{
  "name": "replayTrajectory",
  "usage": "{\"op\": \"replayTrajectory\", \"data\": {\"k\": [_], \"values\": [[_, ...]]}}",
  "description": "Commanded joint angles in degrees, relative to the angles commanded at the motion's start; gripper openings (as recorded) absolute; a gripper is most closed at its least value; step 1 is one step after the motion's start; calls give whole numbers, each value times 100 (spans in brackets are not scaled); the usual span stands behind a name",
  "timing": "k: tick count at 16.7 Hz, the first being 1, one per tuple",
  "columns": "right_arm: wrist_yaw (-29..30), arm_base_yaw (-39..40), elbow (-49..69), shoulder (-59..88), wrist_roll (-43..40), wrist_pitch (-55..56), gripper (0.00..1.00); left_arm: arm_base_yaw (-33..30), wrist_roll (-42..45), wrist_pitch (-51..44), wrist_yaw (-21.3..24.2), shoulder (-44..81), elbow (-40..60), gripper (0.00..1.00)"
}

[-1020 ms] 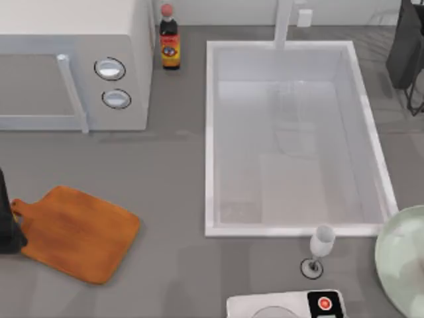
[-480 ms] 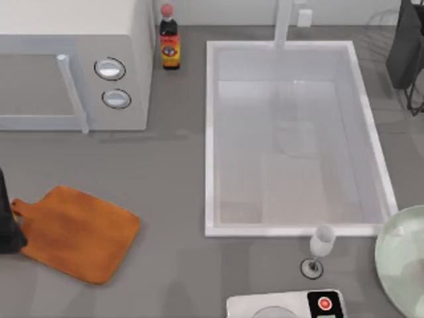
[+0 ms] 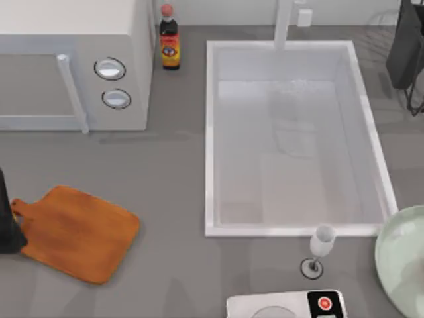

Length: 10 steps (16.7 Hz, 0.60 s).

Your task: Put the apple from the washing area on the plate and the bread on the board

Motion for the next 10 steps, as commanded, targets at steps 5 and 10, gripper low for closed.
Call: {"op": "replayTrajectory", "data": {"k": [5, 10], "values": [[0, -168, -1725, -2404, -179, 2049, 100, 0, 0, 0, 0, 0, 0, 100], [-1, -326, -3371, -4533, -347, 3935, 100, 0, 0, 0, 0, 0, 0, 100]]}}
